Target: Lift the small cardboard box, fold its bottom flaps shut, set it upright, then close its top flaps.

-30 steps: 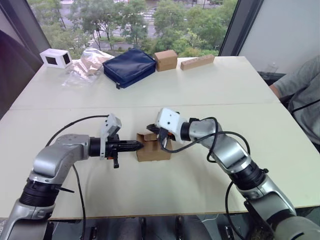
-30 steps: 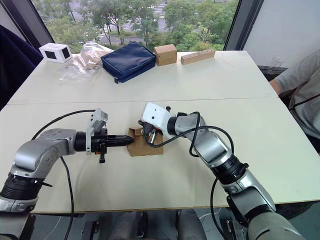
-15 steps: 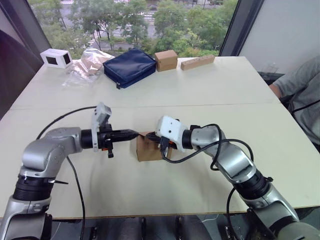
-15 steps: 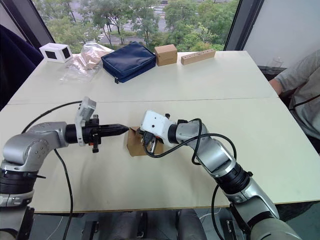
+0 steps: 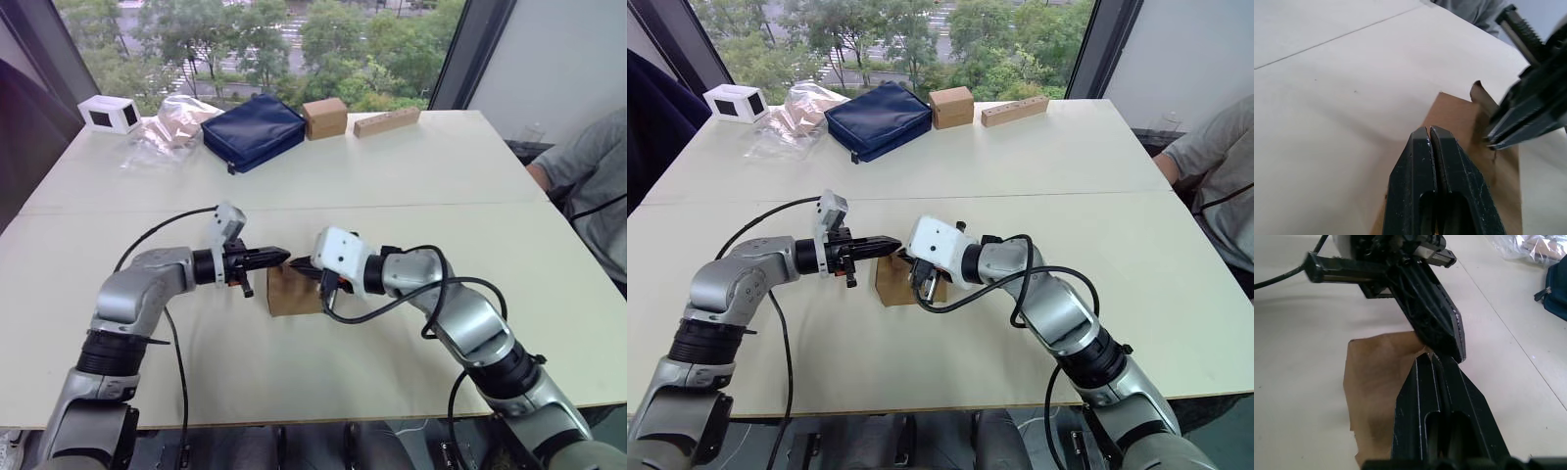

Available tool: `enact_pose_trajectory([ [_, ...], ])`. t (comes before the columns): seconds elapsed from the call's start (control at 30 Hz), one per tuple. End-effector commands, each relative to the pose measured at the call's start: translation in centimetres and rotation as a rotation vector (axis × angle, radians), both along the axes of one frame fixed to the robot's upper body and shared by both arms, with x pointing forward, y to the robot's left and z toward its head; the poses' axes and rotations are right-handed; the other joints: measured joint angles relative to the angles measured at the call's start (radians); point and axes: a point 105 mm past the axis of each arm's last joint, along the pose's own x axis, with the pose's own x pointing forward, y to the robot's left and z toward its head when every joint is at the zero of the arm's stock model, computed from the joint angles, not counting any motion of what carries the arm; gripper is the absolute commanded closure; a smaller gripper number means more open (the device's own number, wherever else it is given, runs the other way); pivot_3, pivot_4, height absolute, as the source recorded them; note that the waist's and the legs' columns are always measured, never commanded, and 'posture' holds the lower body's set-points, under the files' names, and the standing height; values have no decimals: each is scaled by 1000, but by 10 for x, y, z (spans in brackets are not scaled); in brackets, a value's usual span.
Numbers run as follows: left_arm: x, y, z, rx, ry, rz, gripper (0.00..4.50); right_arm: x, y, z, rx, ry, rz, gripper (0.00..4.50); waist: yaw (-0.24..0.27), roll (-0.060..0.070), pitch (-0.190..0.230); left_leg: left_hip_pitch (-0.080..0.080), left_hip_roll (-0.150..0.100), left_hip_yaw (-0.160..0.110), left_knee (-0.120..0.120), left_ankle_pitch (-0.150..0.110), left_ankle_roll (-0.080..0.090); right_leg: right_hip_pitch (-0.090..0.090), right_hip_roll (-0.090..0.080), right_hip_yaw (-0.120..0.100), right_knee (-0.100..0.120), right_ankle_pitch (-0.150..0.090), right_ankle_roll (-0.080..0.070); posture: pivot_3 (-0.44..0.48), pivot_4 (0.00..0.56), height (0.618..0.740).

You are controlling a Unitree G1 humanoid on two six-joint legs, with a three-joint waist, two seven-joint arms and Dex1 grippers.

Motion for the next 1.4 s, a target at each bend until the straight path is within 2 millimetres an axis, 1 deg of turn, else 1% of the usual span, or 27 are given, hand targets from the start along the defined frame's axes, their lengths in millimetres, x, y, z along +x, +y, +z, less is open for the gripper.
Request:
enact_pose_trajectory([
  [0.03, 2, 1, 15, -22, -53, 6, 4463, -8, -2, 9, 24, -30, 13, 4500, 0, 0, 0, 0, 0, 0, 0, 0, 0, 0, 0, 0, 0, 0, 0, 0, 150, 740],
  [0.23, 2, 2, 10, -25, -39, 16, 4463, -7, -4, 1, -17, -22, 11, 4500, -1, 0, 0, 0, 0, 0, 0, 0, 0, 0, 0, 0, 0, 0, 0, 0, 150, 740],
  [0.47, 2, 2, 9, -37, -33, 25, 4463, 0, -5, -7, -56, -28, -15, 4500, 0, 0, 0, 0, 0, 0, 0, 0, 0, 0, 0, 0, 0, 0, 0, 0, 150, 740],
  [0.6, 1, 1, 8, -50, -24, 28, 4463, 1, -5, -9, -73, -32, -15, 4500, 0, 0, 0, 0, 0, 0, 0, 0, 0, 0, 0, 0, 0, 0, 0, 0, 150, 740],
  [0.9, 1, 0, 3, -71, 5, 35, 4463, 1, -4, -14, -121, -67, 3, 4500, 0, 0, 0, 0, 0, 0, 0, 0, 0, 0, 0, 0, 0, 0, 0, 0, 150, 740],
  [1.3, -5, -4, -1, -61, 20, 21, 4463, 11, -9, -26, -218, -138, -22, 4500, 0, 0, 0, 0, 0, 0, 0, 0, -1, 0, 0, 0, 0, 0, 0, 0, 150, 740],
  [1.4, -4, -3, -3, -53, 24, 36, 4463, 11, -8, -25, -214, -145, -21, 4500, 0, 0, 0, 0, 0, 0, 0, 0, -1, 0, 0, 0, 0, 0, 0, 0, 150, 740],
])
